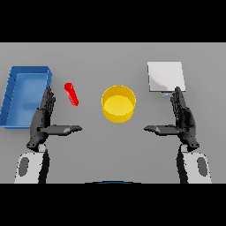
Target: Pick up the red beaker and tilt it to pour out 1 green nut into yellow bowl. Pick up the yellow bowl and place it on the metallic measuring scale.
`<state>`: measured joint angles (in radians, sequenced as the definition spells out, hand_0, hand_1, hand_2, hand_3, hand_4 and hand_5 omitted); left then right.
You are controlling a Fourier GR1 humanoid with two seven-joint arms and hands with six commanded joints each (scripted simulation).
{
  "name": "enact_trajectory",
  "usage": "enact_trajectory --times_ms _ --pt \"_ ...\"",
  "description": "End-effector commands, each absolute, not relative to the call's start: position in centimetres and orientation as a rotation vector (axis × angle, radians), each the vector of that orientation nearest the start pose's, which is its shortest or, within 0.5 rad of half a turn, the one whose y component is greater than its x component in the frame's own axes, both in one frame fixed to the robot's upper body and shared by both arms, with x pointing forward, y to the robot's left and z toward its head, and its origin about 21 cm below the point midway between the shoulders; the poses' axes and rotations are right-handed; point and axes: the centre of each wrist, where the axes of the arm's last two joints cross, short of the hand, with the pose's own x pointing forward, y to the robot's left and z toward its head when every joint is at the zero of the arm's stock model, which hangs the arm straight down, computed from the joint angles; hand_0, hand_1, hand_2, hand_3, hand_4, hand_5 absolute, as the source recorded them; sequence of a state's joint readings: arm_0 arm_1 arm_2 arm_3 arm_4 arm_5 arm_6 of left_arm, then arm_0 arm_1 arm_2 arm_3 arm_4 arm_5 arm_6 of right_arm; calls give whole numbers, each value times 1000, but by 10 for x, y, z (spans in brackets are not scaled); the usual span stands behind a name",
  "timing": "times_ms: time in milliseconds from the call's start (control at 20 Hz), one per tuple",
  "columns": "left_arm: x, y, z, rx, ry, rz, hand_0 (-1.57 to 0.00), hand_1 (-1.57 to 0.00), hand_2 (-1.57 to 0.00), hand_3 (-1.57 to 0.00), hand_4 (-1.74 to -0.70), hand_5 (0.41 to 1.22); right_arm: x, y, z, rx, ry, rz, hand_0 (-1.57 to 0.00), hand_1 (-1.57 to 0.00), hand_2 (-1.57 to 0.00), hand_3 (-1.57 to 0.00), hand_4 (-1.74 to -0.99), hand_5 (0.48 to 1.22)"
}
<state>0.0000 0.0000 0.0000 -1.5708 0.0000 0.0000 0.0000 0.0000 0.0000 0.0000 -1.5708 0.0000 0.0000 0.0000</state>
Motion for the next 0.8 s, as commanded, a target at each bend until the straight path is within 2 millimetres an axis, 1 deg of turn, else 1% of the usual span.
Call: enact_trajectory --times_ms 0,250,300,350,400,450,500,600,700,750 --pt "248 230 -3 1 -1571 1 1 1 1 1 -1204 652 249 -227 -2 0 -1570 -1 1 1 1 1 -1245 681" --pt "247 234 -2 -2 -1569 -2 1 1 1 1 -1204 652 252 -219 -4 0 -1566 -4 1 1 1 1 -1245 681" --pt "236 235 0 39 -1589 -82 1 1 1 1 -1204 652 244 -221 -2 -101 -1644 121 1 1 1 1 -1245 681" --pt "229 235 5 57 -1606 -133 1 1 1 1 -1207 649 235 -220 0 -153 -1692 204 1 1 1 1 -1242 678" --pt "229 235 10 74 -1601 -166 1 1 1 1 -1212 650 234 -216 3 -184 -1696 255 1 1 1 1 -1239 679" --pt "226 235 13 81 -1596 -179 1 1 1 1 -1218 654 228 -218 4 -212 -1701 276 1 1 1 1 -1235 679" --pt "225 234 16 86 -1591 -192 1 1 1 1 -1223 658 228 -215 7 -220 -1704 294 1 1 1 1 -1235 678" --pt "221 232 16 86 -1576 -213 1 1 1 1 -1226 661 225 -219 8 -215 -1701 294 1 1 1 1 -1241 680" --pt "225 230 16 86 -1566 -230 1 1 1 1 -1239 668 223 -216 9 -191 -1701 292 1 1 1 1 -1250 681" --pt "230 227 17 81 -1559 -244 1 1 1 1 -1254 679 226 -217 11 -184 -1696 286 1 1 1 1 -1254 682"
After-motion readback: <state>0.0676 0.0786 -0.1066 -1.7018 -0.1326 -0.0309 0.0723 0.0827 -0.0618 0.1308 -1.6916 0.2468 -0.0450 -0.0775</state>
